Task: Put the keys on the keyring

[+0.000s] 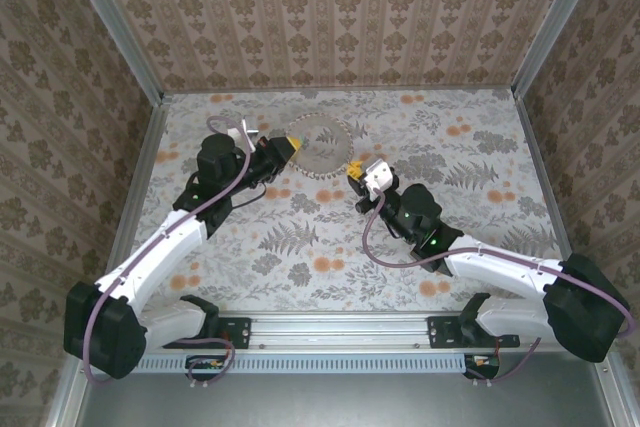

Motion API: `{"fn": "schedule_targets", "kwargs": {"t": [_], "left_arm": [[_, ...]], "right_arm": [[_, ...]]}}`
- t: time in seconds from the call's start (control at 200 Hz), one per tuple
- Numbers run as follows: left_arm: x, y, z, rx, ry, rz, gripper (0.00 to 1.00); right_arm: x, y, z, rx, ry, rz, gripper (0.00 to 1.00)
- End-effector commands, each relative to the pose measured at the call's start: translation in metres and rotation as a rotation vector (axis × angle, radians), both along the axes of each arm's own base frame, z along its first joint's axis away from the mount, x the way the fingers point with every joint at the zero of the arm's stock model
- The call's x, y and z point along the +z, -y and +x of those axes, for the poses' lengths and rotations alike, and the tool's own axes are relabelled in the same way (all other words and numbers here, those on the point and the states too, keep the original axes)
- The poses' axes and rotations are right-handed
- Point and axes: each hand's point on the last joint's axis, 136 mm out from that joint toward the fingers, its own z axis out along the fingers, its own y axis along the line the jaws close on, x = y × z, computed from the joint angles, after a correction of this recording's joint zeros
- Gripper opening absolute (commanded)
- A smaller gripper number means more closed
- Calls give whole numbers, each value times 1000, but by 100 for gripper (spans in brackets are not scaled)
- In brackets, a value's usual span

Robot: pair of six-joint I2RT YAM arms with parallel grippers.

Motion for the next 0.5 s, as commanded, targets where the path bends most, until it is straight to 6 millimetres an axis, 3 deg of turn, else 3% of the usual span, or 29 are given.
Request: {"fn": "schedule_targets", "kwargs": {"t": [0.0, 0.075, 0.2, 0.315, 0.495], "left_arm": [[0, 1, -3, -15, 26, 1, 0], [8, -2, -3, -1, 61, 4, 0], [2, -4, -3, 9, 27, 21, 0], [2, 1, -2, -6, 10, -16, 0], [8, 10, -6, -53, -8, -37, 0]], "right_arm": [[59, 18, 1, -43, 113, 136, 0], [57, 17, 0, -16, 90, 114, 0], [64, 21, -10, 27, 115, 150, 0], [67, 2, -18, 139, 99, 123, 0], [74, 7, -5, 55, 146, 152, 0]]}}
